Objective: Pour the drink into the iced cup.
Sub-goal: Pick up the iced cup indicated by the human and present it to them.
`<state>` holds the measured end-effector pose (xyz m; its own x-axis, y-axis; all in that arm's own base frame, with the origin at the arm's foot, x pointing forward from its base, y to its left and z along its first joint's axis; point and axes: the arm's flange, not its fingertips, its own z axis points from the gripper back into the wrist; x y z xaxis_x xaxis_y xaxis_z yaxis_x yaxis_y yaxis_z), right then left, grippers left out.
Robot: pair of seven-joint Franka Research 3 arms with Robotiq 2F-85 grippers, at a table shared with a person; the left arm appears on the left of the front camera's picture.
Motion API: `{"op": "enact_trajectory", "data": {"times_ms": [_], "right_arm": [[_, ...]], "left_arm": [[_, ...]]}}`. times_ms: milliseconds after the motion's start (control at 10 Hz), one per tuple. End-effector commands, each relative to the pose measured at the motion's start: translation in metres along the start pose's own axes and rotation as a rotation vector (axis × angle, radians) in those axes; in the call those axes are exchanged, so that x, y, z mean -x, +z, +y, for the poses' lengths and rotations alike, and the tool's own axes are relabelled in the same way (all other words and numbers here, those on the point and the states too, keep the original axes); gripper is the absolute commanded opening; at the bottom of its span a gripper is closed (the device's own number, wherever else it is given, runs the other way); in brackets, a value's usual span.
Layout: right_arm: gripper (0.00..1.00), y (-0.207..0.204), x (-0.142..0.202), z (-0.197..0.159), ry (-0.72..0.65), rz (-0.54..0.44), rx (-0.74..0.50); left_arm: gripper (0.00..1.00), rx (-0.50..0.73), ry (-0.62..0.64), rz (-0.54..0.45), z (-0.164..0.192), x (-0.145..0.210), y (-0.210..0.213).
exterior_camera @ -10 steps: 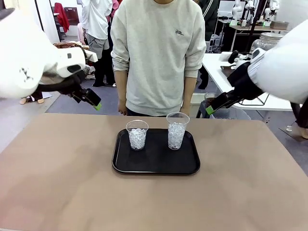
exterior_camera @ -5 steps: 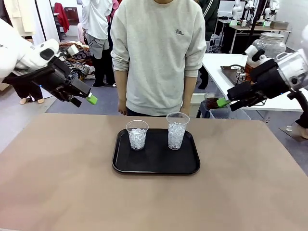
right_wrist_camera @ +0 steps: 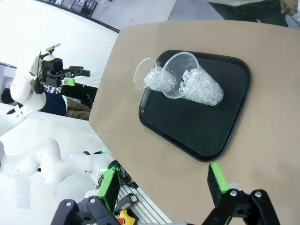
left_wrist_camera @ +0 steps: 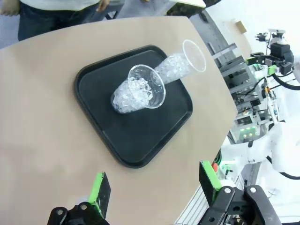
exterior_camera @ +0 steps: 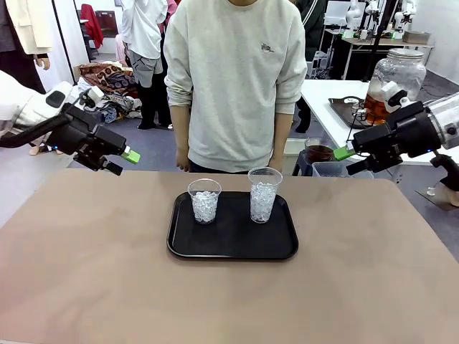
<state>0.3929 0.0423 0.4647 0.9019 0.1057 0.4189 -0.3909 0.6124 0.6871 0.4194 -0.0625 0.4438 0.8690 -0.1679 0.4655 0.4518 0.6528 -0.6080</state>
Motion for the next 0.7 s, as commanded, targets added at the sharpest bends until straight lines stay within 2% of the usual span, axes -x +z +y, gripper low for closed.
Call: {"op": "enact_trajectory", "data": {"times_ms": [0,300,400,600], "right_arm": [[1.0,0.005,0.001,0.007,0.017,-0.019,0.0],[1.0,0.003,0.001,0.003,0.0,-0.001,0.021],[1.0,-0.002,-0.007,0.0,-0.049,0.0,-0.011],[1.0,0.004,-0.021,-0.017,-0.195,-0.008,-0.118]], "left_arm": [[1.0,-0.006,-0.017,-0.012,-0.012,-0.004,0.006],[1.0,-0.006,-0.017,-0.012,-0.012,-0.004,0.006],[1.0,-0.028,-0.023,0.002,-0.01,-0.002,0.004],[1.0,0.05,0.062,-0.053,0.014,-0.007,0.006]]}}
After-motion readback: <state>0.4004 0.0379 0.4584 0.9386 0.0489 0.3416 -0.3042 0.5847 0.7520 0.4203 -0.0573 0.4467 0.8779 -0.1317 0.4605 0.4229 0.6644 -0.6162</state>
